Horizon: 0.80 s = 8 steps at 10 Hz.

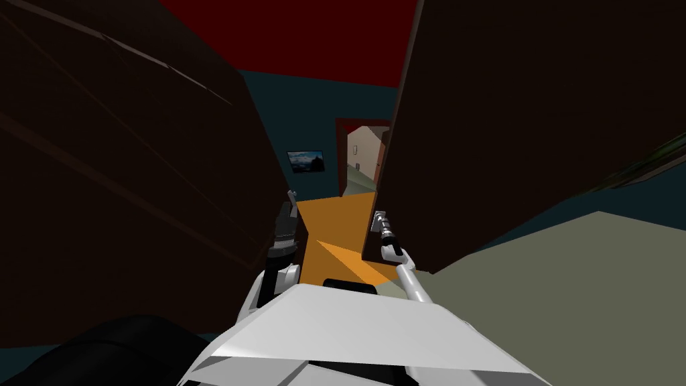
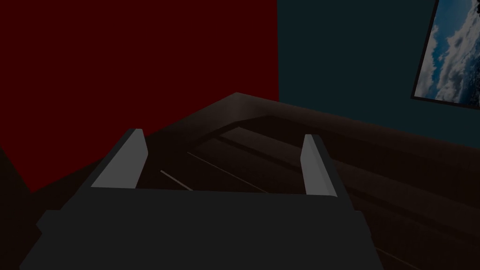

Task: Push the door open

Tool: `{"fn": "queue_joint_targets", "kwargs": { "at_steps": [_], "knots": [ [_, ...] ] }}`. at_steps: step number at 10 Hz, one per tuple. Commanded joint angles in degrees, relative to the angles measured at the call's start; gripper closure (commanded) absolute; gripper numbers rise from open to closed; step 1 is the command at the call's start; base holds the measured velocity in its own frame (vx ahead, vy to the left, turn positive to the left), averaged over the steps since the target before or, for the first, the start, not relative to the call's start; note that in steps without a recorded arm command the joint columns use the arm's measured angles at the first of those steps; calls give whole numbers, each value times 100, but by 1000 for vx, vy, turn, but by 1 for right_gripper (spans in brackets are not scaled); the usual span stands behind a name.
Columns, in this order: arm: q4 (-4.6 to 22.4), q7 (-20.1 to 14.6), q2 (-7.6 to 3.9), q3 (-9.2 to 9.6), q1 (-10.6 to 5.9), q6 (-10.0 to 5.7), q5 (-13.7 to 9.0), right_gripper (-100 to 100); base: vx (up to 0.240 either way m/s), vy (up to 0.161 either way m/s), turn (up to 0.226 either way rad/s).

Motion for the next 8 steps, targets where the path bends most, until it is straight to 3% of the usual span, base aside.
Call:
{"fn": "queue_joint_targets", "kwargs": {
  "at_steps": [1,8],
  "knots": [
    [-10,-2,0,-1,-10,-7,-1,100,0,0,0],
    [33,74,-164,-367,-7,11,-78,100,171,52,-45]
  ]
}}
